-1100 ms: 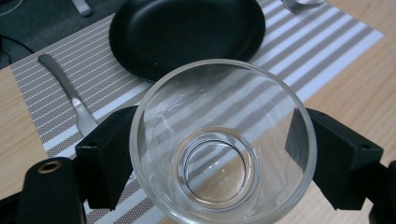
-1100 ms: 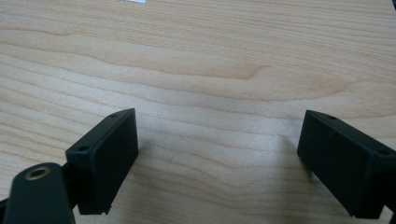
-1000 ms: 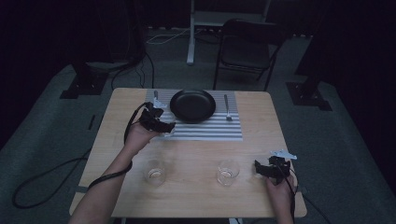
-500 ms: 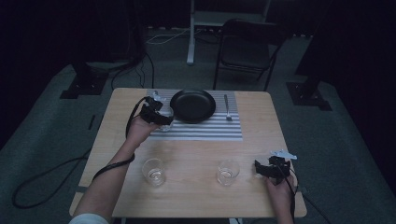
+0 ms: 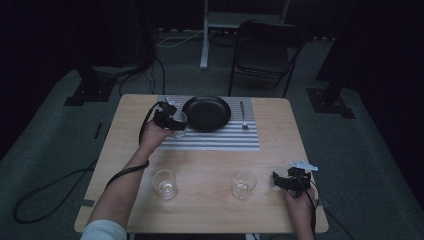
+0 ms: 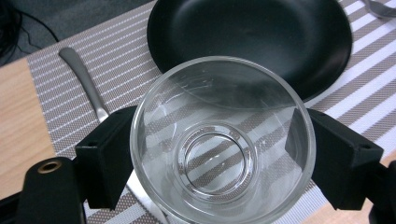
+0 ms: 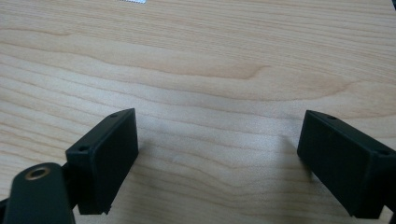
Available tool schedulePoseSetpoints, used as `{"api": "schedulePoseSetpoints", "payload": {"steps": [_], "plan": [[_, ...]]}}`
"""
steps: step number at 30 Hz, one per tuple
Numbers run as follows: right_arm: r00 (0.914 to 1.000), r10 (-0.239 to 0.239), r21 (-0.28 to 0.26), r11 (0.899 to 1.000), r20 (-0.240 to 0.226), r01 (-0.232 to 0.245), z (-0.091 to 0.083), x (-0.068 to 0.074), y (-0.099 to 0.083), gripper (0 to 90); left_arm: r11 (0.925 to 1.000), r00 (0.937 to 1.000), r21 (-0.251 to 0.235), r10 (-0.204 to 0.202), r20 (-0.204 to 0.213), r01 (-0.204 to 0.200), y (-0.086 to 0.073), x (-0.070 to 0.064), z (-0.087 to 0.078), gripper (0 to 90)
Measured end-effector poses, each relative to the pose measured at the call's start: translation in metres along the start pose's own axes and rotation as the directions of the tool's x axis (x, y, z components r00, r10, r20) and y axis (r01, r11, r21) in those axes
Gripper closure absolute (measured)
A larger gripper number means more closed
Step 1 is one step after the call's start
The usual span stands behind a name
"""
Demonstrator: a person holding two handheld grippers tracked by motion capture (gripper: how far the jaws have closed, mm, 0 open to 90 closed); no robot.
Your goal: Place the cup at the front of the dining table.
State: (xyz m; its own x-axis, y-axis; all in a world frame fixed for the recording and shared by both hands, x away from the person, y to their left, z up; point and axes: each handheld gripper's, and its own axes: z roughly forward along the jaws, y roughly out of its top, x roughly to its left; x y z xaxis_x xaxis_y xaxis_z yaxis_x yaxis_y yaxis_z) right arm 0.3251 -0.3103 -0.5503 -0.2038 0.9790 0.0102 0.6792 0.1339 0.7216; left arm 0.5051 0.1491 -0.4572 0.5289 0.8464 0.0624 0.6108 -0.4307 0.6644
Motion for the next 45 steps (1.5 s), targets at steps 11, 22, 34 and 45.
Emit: {"api": "schedulePoseSetpoints", "payload": {"steps": [11,22,34,45], "plan": [[1.0,0.0,0.0,1.0,0.0,0.0,0.0,0.0,0.0,11.9,0.9996,0.9998,-0.025,-0.017,0.008,0.017,-0.014,0.001,0.016,17.6],[1.0,-0.001,-0.001,1.0,0.0,0.001,0.0,0.0,0.0,11.9,0.9994,1.0,-0.035,-0.002,-0.001,0.002,-0.02,0.001,0.008,17.4],[1.0,0.0,0.0,1.0,0.0,0.0,0.0,0.0,0.0,11.9,0.9995,1.0,-0.03,-0.009,0.001,0.009,-0.03,0.002,-0.003,17.5],[1.0,-0.001,-0.001,1.0,0.0,0.001,0.0,0.0,0.0,11.9,0.9989,0.9996,-0.038,-0.027,0.003,0.027,-0.042,0.011,-0.016,17.5]]}}
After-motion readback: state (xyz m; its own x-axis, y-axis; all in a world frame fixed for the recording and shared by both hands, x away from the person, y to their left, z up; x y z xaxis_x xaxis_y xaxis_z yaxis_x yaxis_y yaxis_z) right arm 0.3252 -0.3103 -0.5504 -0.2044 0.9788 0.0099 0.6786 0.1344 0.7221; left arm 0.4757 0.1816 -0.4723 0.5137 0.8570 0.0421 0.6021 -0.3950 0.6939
